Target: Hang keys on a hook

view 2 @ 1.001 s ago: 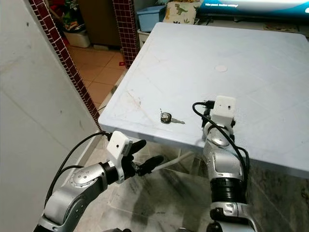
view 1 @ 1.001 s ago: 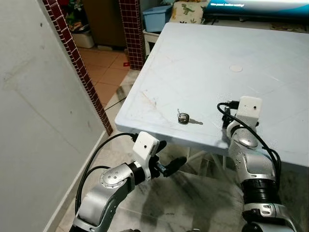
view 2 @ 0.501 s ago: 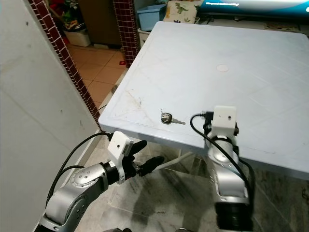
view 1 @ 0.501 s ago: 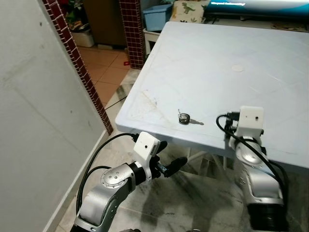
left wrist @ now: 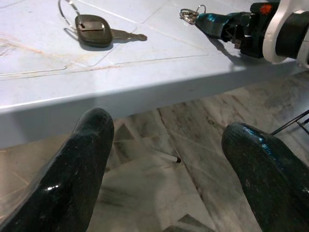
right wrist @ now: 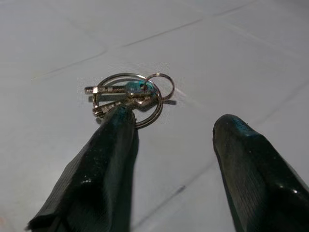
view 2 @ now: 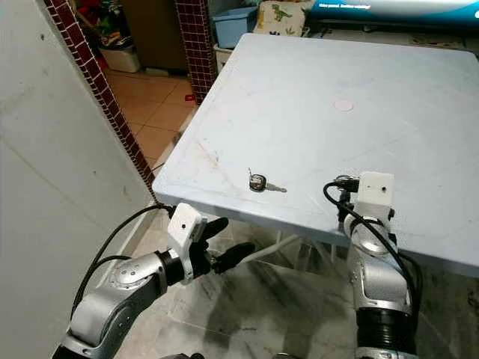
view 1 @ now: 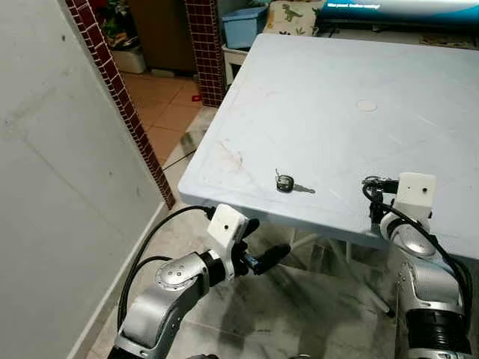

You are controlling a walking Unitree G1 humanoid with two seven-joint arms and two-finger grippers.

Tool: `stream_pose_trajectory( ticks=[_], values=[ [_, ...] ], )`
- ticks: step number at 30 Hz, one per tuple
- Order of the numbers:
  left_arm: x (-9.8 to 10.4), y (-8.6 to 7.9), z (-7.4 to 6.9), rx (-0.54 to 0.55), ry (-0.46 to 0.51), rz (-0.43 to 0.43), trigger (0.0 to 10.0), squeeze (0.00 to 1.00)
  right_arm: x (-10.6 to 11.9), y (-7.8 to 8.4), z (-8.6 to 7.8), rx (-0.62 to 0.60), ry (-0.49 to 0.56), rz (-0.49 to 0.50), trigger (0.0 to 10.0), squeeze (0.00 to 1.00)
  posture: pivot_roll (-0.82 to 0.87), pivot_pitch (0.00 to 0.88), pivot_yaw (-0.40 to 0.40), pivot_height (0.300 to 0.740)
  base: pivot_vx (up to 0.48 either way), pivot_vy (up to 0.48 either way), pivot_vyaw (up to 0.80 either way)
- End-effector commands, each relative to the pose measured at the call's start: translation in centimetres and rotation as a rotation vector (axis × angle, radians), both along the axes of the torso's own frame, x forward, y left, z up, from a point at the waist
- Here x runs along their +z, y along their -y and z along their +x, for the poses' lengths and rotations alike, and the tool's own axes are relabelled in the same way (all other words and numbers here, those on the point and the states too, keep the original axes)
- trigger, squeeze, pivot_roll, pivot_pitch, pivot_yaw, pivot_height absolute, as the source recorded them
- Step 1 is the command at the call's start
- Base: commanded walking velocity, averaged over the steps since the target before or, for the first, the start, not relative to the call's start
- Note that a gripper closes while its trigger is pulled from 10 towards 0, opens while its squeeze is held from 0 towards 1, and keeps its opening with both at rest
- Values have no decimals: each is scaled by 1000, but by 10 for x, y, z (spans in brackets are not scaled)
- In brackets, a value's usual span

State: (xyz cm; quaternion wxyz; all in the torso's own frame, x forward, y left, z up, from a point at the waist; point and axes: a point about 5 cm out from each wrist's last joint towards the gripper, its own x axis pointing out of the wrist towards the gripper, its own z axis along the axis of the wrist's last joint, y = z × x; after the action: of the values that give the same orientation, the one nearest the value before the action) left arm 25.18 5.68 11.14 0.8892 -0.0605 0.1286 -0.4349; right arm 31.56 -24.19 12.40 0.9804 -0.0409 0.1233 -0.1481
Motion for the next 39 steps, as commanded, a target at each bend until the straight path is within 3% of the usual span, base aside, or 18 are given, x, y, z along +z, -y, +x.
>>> stream_pose_trajectory(
  ticks=[1,3,4,5,6,7,14,35,39],
  values=[
    [-1,-1,0,1,1,16,10000,0,-5,0,3,34,-27,16,10000,0,-67,121,84,740,0,0,0],
    [-1,-2,0,1,2,17,10000,0,-5,2,4,35,-31,19,10000,0,-67,121,84,740,0,0,0],
    [-1,-2,0,2,3,18,10000,0,-6,3,5,33,-34,25,8000,0,-64,120,83,740,0,0,0],
    [-1,-2,0,2,3,18,10000,0,-6,4,5,21,-34,34,3843,0,-64,120,83,740,0,0,0],
    [-1,-2,0,2,4,18,10000,0,-7,5,5,13,-34,45,824,0,-64,120,83,740,0,0,0],
    [-1,-2,0,2,4,19,10000,0,-7,6,6,11,-34,53,0,0,-64,120,83,740,0,0,0],
    [-1,-3,1,-2,5,23,10000,0,-13,3,8,99,-44,47,0,0,-61,122,90,740,0,0,0],
    [2,2,7,-16,27,14,10000,0,-18,7,10,127,-28,-11,0,0,-71,84,102,740,0,0,0],
    [1,1,6,-13,33,17,10000,0,-18,1,11,149,-20,-33,0,0,-73,67,108,740,0,0,0]
  ],
)
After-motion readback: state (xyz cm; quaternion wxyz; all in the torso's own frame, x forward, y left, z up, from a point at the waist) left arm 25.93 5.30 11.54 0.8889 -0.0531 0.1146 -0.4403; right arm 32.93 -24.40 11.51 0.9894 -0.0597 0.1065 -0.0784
